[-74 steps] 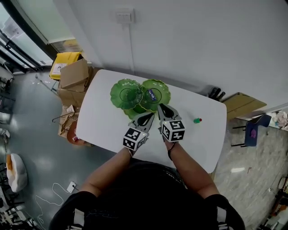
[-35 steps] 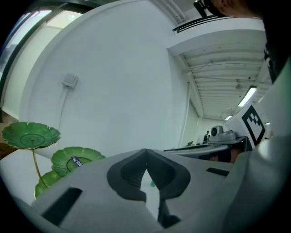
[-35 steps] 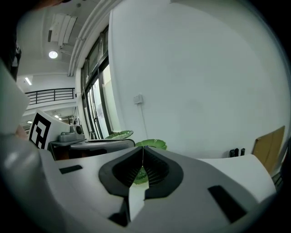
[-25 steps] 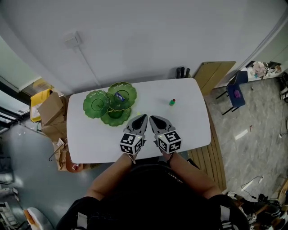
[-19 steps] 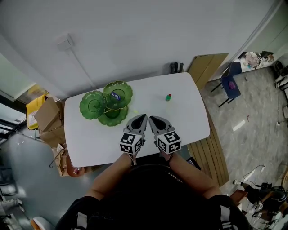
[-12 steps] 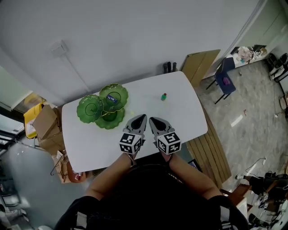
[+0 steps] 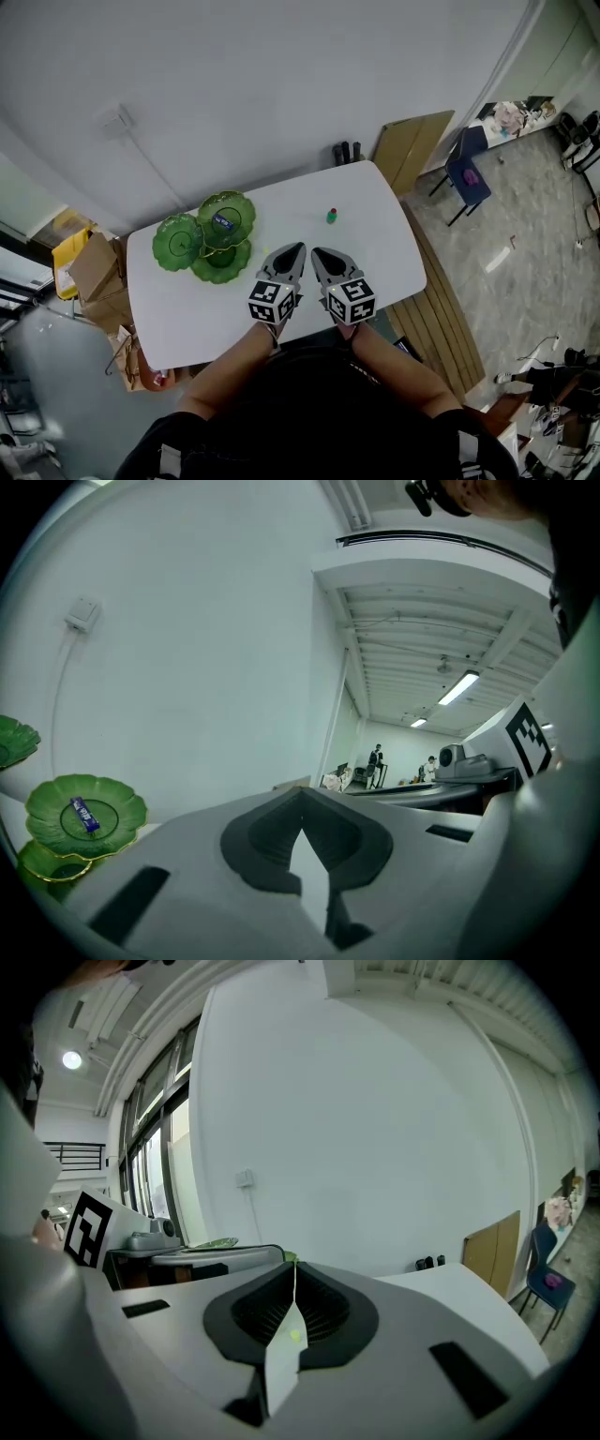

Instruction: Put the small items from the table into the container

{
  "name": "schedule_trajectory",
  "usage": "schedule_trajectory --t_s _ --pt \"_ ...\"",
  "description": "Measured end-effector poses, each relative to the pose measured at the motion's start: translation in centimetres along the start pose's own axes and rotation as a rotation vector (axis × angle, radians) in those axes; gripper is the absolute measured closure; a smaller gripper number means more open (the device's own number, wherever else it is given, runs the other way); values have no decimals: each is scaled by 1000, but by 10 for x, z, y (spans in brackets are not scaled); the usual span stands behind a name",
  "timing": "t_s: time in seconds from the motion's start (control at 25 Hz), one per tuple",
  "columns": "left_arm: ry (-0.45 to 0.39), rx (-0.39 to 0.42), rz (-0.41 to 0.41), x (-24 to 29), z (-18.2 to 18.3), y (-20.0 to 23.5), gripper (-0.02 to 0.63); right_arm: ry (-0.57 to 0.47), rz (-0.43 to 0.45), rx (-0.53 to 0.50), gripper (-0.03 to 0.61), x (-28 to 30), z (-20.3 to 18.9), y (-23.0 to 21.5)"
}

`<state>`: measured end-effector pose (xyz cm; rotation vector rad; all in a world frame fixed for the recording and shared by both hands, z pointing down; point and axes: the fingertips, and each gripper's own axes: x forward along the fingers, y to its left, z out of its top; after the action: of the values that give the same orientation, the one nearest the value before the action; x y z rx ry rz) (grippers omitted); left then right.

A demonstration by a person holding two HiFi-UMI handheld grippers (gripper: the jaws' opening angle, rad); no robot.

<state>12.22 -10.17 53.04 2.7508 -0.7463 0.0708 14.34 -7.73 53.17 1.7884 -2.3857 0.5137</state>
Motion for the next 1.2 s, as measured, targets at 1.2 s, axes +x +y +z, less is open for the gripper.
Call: schedule_trajectory --t_s 1.2 --pt "9 -57 390 134 -25 -65 606 113 335 -24 560 -17 13 -173"
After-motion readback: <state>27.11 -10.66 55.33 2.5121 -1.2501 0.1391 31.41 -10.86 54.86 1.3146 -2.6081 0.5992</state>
